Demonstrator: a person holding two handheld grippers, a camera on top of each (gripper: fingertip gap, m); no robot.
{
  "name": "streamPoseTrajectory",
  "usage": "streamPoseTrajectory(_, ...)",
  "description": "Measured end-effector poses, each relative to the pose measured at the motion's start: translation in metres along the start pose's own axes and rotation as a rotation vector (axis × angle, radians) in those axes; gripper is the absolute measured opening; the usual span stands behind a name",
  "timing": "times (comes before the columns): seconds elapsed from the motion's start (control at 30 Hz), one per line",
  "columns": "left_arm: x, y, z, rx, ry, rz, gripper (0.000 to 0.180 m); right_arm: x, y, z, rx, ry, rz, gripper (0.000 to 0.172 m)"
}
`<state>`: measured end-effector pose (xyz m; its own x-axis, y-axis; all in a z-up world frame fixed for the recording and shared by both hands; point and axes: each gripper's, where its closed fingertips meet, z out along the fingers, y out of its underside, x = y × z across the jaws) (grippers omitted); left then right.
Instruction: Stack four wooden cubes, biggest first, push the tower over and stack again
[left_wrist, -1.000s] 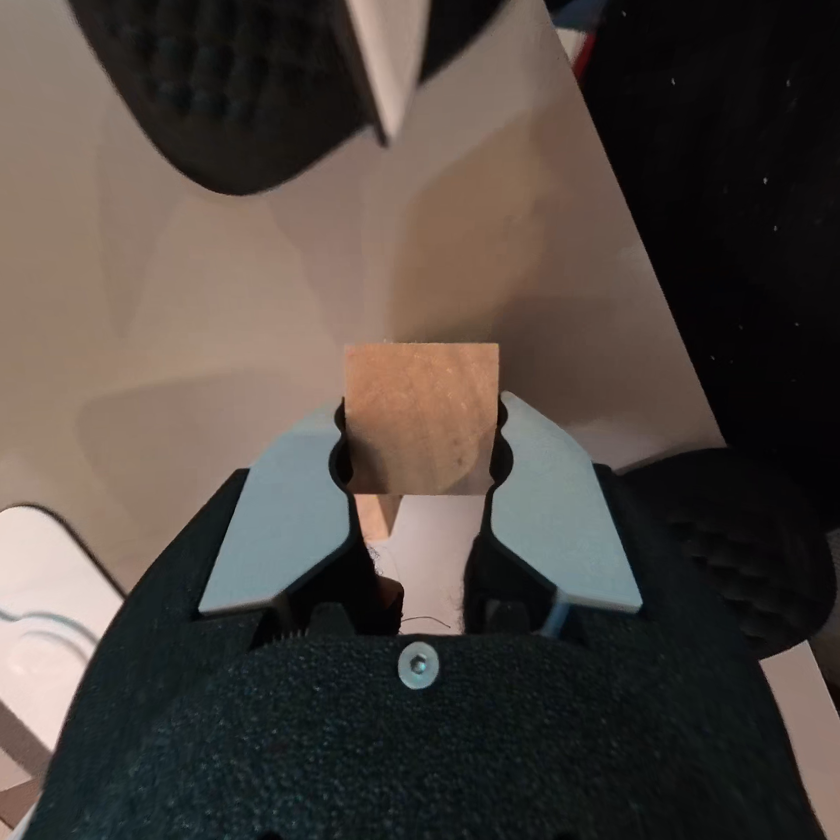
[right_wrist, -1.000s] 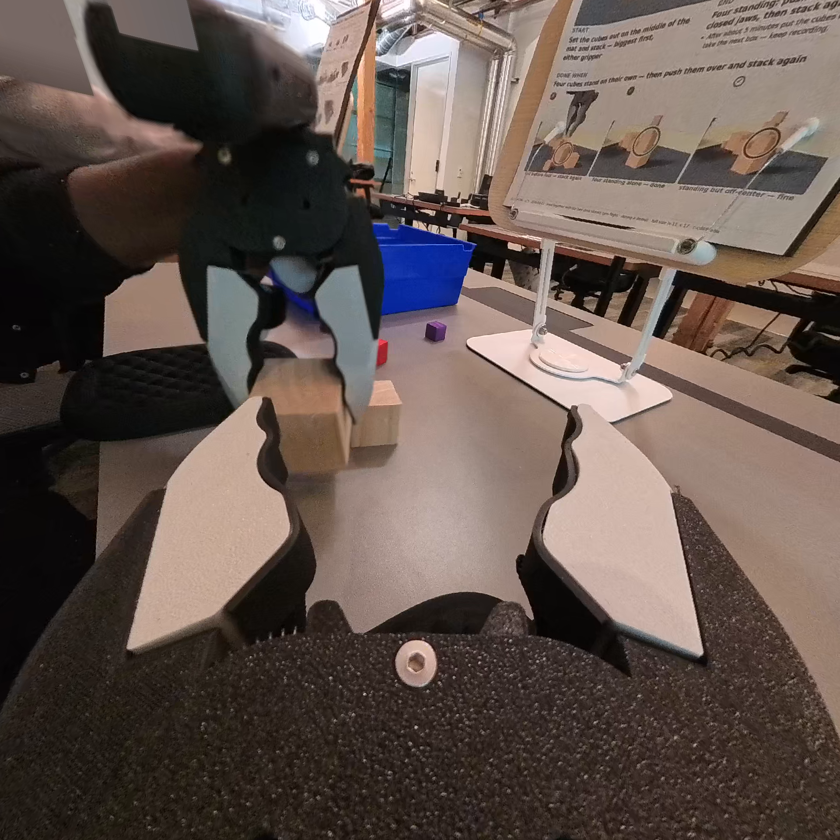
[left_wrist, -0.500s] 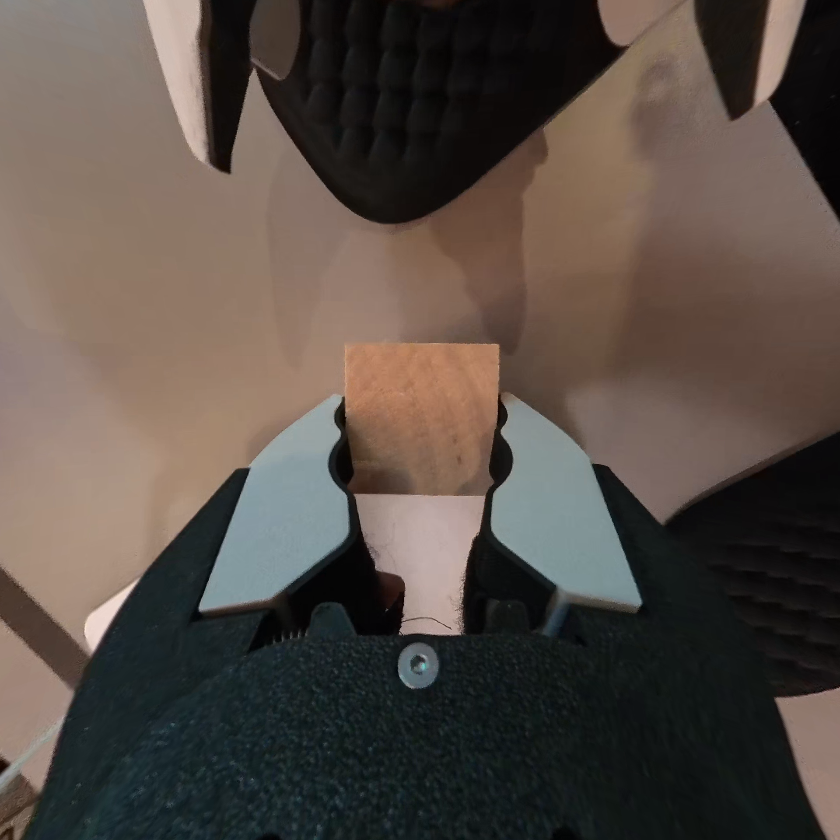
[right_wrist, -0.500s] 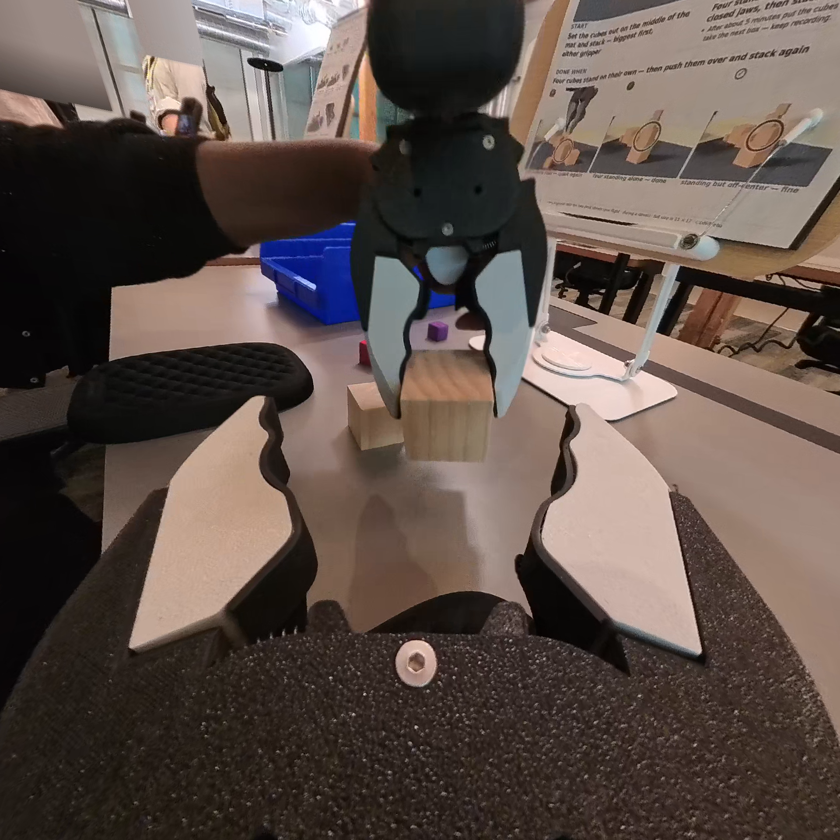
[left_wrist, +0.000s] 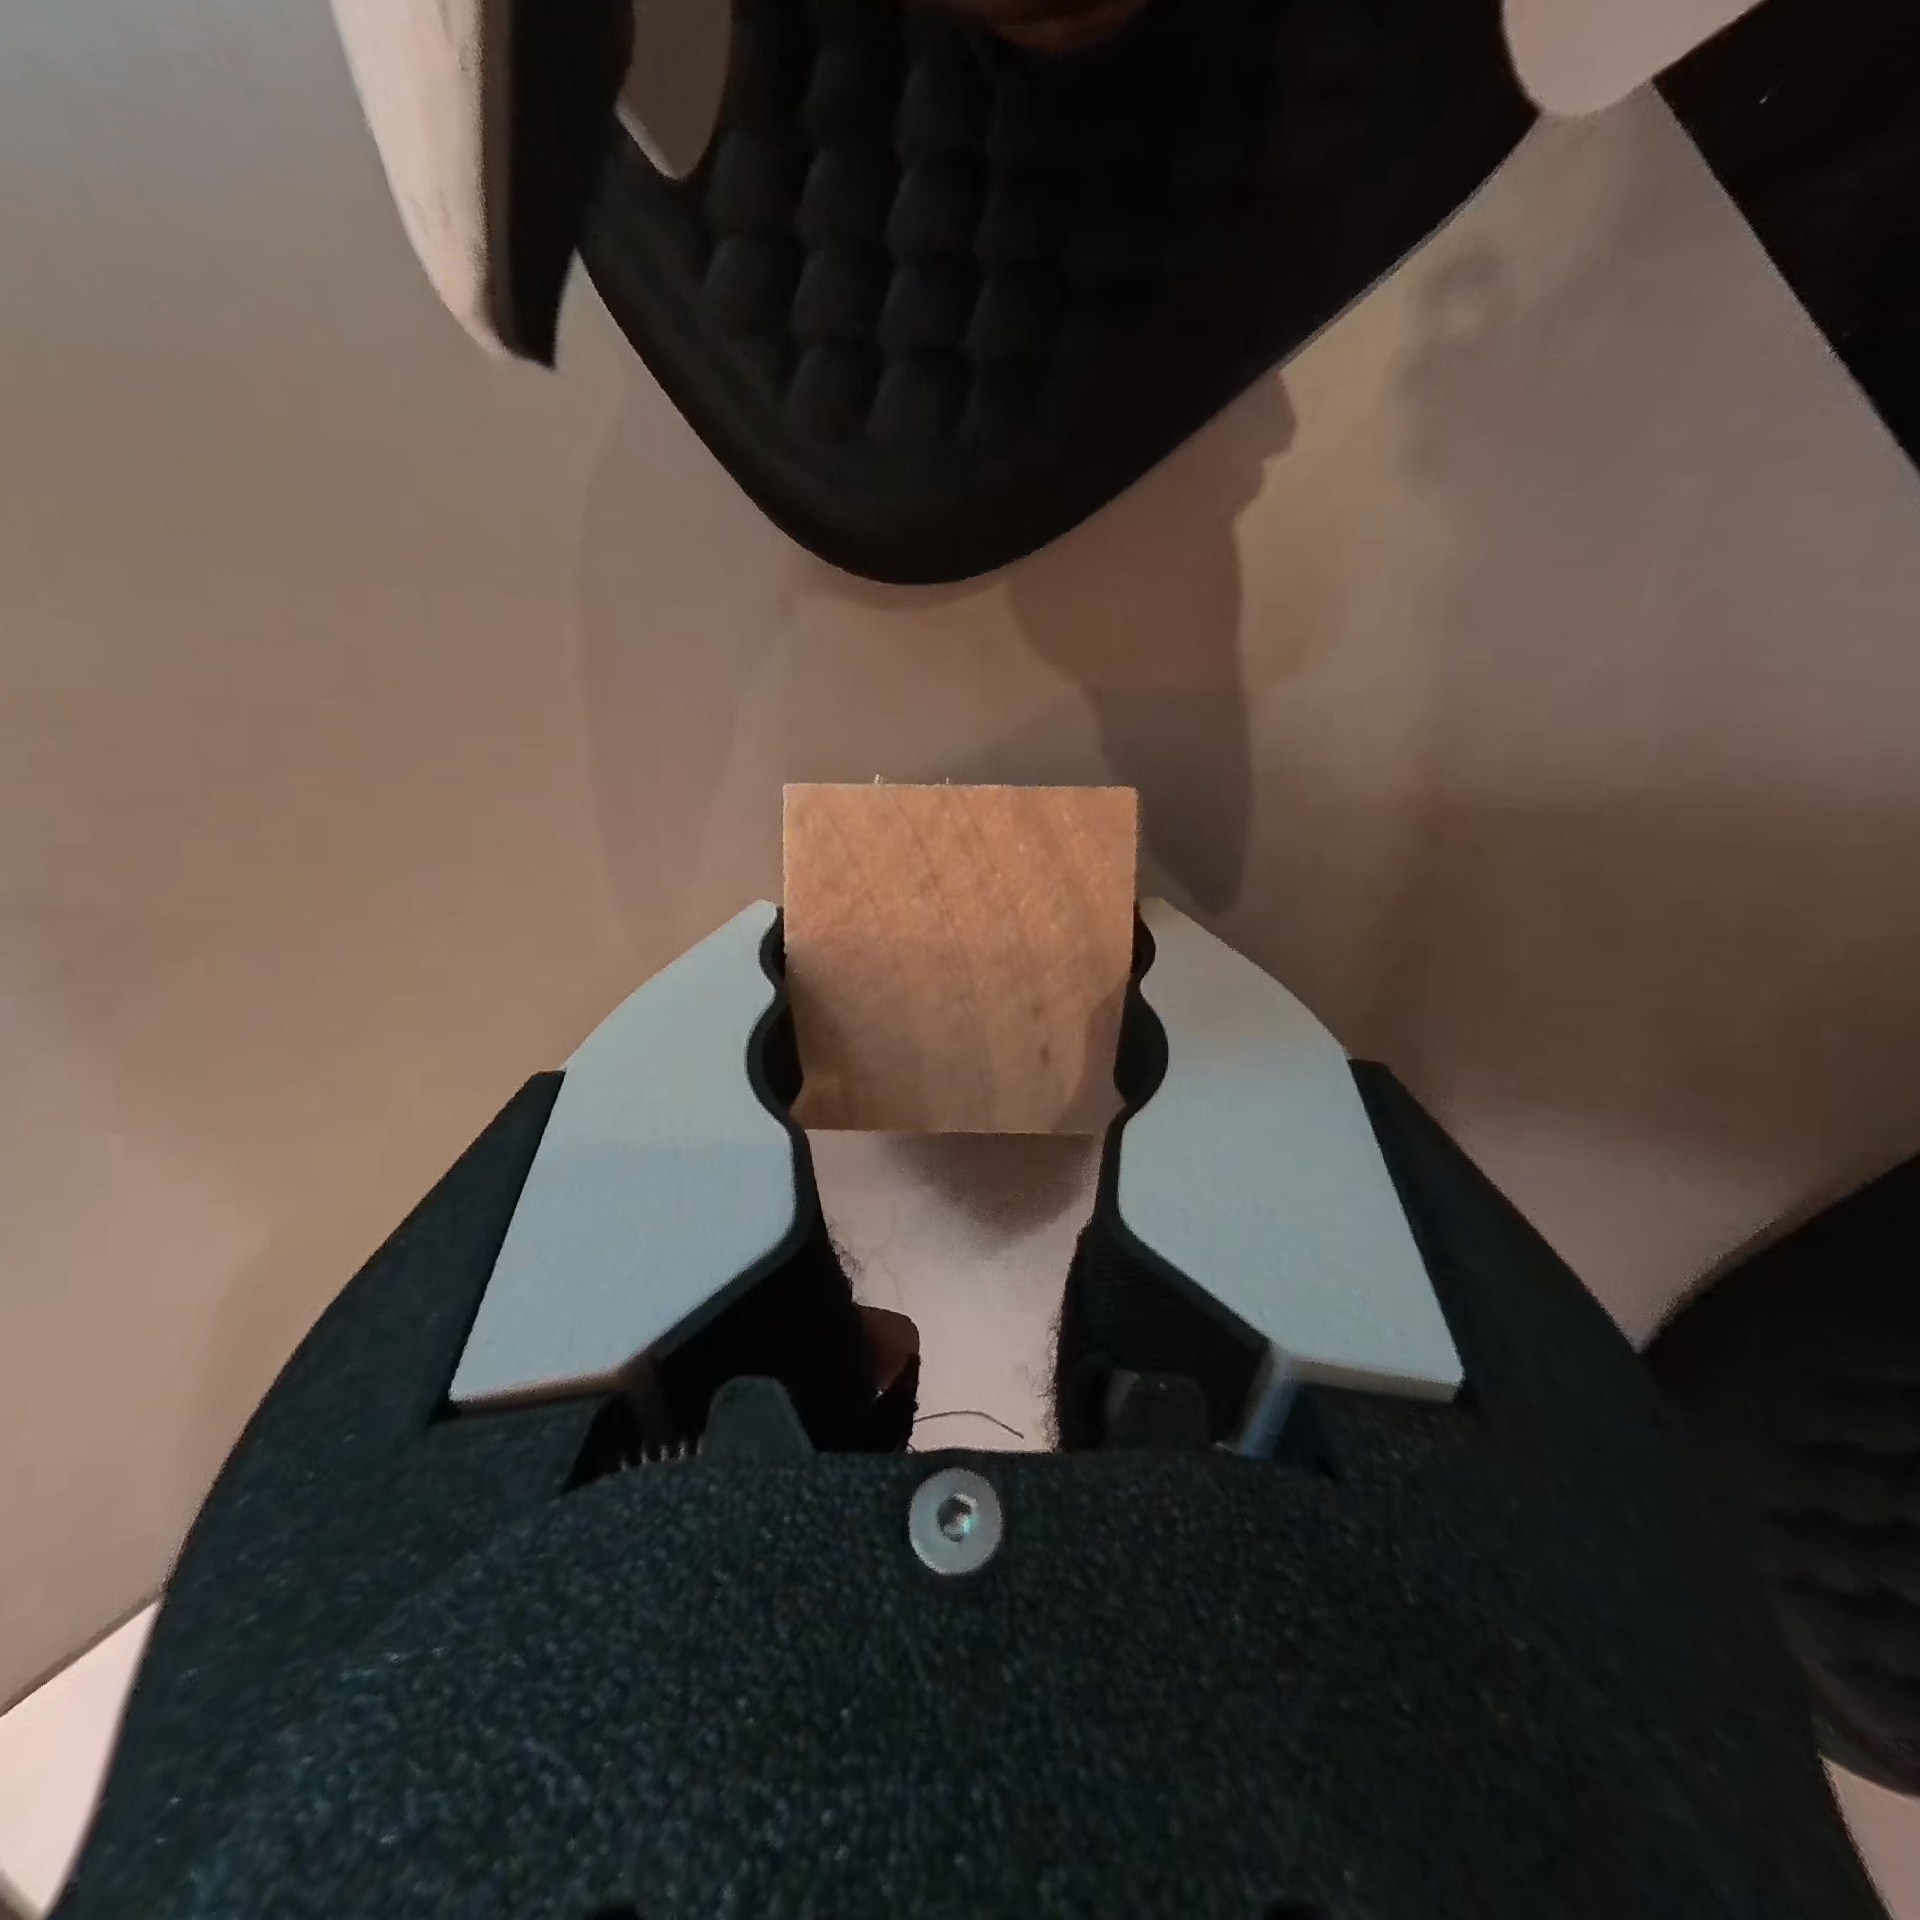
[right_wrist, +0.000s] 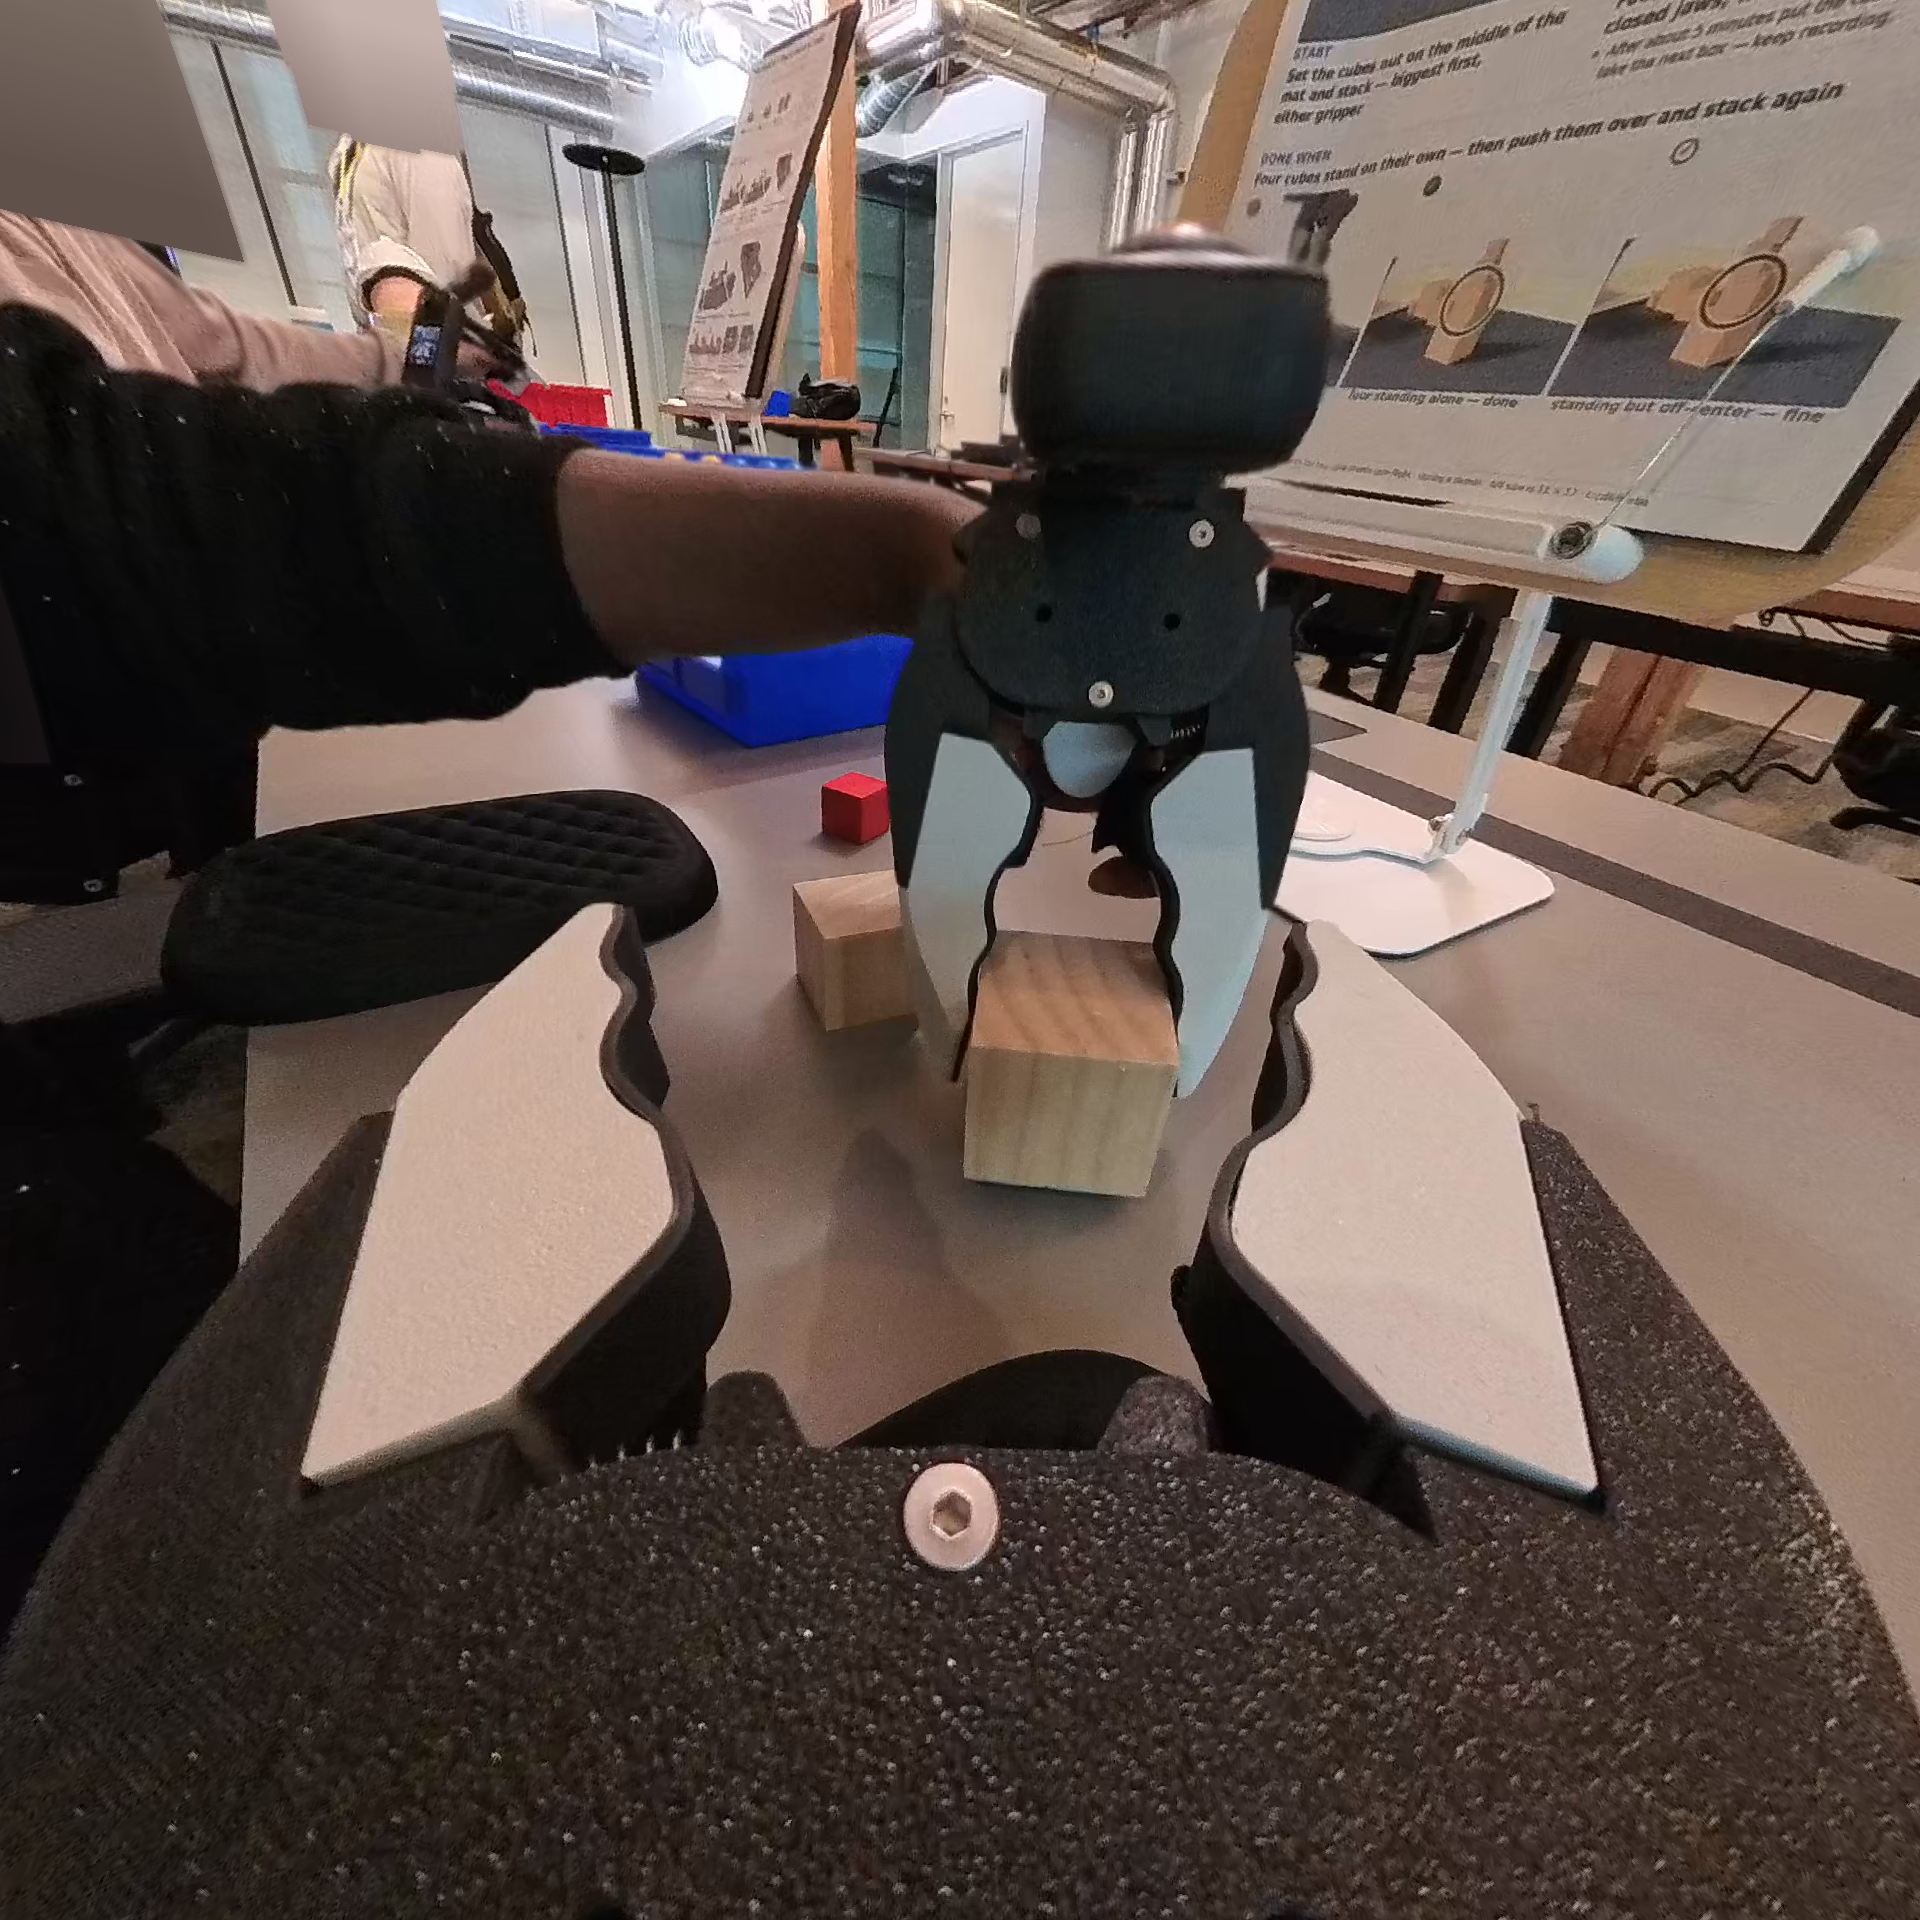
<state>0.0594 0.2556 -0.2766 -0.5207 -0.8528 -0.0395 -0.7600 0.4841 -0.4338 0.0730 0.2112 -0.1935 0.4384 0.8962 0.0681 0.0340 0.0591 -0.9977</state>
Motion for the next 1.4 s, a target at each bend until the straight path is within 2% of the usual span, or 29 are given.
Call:
streamPoseTrajectory(0.17, 0.002, 0.002, 0.007, 0.027, 0.017, -0.064, 0.061, 0.001, 0.0, 0.0, -0.003, 0.005, 0.003, 0.112)
streamPoseTrajectory(0.23, 0.001, 0.002, 0.004, 0.035, 0.007, -0.094, 0.077, 0.002, 0.001, 0.0, -0.005, 0.013, 0.006, 0.113)
streamPoseTrajectory(0.3, 0.001, 0.001, -0.003, 0.035, -0.011, -0.108, 0.084, 0.003, 0.001, 0.0, -0.008, 0.024, 0.008, 0.113)
streamPoseTrajectory(0.43, 0.01, 0.008, -0.027, -0.021, -0.044, -0.151, 0.093, 0.009, 0.003, 0.001, -0.021, 0.067, 0.012, 0.114)
streamPoseTrajectory(0.57, 0.039, 0.029, -0.043, -0.135, -0.03, -0.238, 0.099, 0.013, 0.005, 0.002, -0.04, 0.103, 0.011, 0.116)
streamPoseTrajectory(0.7, 0.062, 0.045, -0.042, -0.158, -0.036, -0.308, 0.088, 0.012, 0.006, 0.003, -0.043, 0.105, 0.006, 0.115)
streamPoseTrajectory(0.83, 0.066, 0.061, -0.038, -0.221, -0.139, -0.455, 0.086, 0.012, 0.005, 0.003, -0.041, 0.102, 0.008, 0.115)
streamPoseTrajectory(1.03, 0.072, 0.054, -0.028, -0.191, -0.172, -0.536, 0.071, 0.012, 0.005, 0.003, -0.042, 0.101, 0.006, 0.115)
streamPoseTrajectory(1.17, 0.072, 0.071, -0.022, -0.277, -0.175, -0.497, 0.046, 0.011, 0.006, 0.003, -0.045, 0.099, -0.002, 0.114)
streamPoseTrajectory(1.2, 0.072, 0.069, -0.022, -0.263, -0.154, -0.493, 0.045, 0.011, 0.006, 0.003, -0.046, 0.098, -0.002, 0.114)
streamPoseTrajectory(1.3, 0.067, 0.058, -0.037, -0.209, -0.132, -0.456, 0.045, 0.011, 0.006, 0.003, -0.048, 0.095, 0.0, 0.114)
streamPoseTrajectory(1.4, 0.056, 0.032, -0.06, -0.136, -0.129, -0.297, 0.045, 0.011, 0.006, 0.004, -0.048, 0.093, -0.002, 0.114)
